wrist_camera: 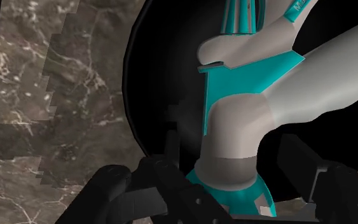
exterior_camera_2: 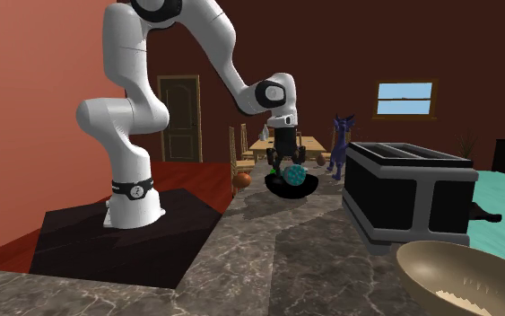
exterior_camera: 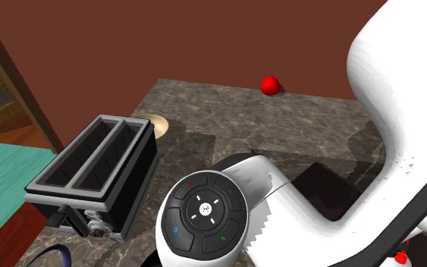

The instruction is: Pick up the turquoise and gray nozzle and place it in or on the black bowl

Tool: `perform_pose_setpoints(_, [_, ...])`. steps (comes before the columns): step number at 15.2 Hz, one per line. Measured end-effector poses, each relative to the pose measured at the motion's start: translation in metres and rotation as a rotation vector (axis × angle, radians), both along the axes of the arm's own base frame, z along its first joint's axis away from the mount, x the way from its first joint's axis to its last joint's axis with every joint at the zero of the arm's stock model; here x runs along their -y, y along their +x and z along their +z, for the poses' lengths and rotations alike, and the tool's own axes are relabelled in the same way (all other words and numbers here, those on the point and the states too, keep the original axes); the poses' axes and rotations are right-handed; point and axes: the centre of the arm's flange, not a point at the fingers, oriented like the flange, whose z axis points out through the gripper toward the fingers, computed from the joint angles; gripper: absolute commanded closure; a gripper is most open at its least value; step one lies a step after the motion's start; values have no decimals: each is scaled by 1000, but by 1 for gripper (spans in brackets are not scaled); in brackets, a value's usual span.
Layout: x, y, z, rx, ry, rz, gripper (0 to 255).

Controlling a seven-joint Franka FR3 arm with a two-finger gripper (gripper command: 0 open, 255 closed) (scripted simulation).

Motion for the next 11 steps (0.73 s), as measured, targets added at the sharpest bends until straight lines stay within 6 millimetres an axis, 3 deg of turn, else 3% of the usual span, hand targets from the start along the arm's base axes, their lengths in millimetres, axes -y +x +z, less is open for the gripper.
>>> perform_pose_setpoints(5, [0, 0, 0, 0, 0, 0, 0])
perform_pose_setpoints(9, [0, -6, 39, 7, -1, 1, 0])
perform_pose_setpoints(11, [-1, -7, 47, 2, 0, 0, 0])
